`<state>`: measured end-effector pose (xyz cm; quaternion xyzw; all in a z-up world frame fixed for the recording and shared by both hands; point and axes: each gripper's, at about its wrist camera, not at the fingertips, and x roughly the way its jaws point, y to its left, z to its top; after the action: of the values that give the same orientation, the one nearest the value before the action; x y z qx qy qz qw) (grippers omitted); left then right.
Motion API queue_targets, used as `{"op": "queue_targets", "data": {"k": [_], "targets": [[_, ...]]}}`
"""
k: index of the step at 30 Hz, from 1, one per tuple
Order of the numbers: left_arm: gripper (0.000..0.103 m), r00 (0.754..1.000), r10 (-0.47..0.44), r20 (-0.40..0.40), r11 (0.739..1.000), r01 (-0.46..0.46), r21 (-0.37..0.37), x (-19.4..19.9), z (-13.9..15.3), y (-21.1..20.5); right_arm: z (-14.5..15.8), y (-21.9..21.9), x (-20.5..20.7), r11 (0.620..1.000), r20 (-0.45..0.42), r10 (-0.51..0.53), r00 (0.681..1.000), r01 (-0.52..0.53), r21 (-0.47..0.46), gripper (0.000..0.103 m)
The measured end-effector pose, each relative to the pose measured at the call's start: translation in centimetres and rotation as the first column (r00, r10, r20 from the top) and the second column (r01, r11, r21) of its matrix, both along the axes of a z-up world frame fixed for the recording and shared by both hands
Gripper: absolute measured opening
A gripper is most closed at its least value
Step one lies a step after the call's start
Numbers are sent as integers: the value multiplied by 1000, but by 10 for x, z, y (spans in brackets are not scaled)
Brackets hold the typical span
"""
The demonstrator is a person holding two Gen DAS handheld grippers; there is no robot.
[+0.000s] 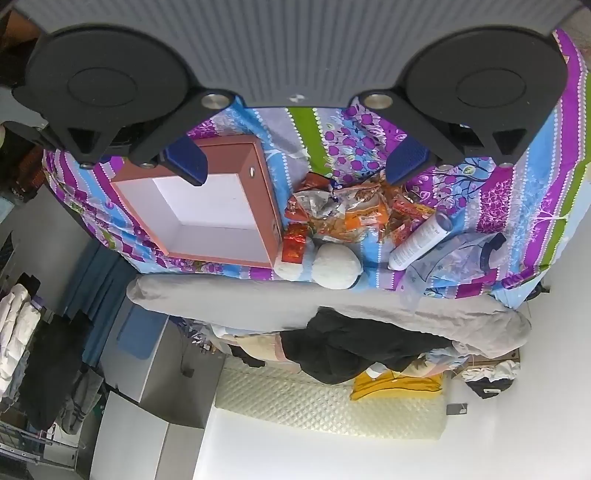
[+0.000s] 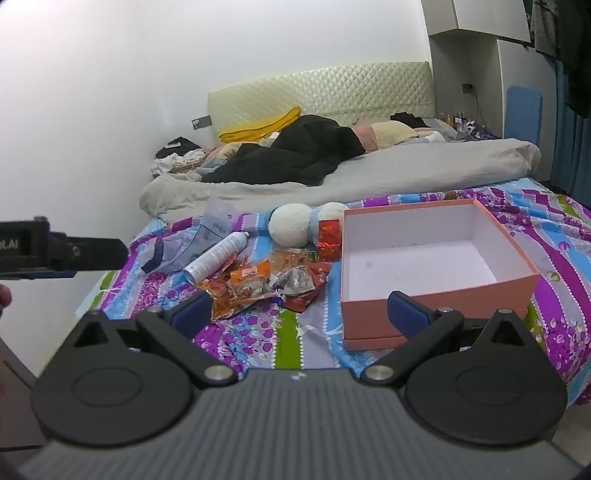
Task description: Organize snacks
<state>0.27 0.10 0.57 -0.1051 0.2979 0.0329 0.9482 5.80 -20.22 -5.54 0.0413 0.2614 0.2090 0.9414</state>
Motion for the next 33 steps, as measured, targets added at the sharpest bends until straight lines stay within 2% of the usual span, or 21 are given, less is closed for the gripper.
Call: {"op": "queue_targets", "data": {"k": [9,22,29,33], "targets": [[103,1000,2,5,1000,-2,-12,-4,-4,4,-14,1,3,1000,-10,0,1000,0,13,103],[103,1000,8,3,1000,-8,-19,-8,-6,6,-9,1,-1,1000,7,6,1000,-6,5,103],[103,999,4,-34,1000,-5,-15,-4,-10,7,-10,2,-2,1000,9,7,1000,-7,1,103],[103,1000,23,-21,1000,-23,-7,-4,-7,10,-8,2,-3,1000,16,15,1000,-15,1,103]]}}
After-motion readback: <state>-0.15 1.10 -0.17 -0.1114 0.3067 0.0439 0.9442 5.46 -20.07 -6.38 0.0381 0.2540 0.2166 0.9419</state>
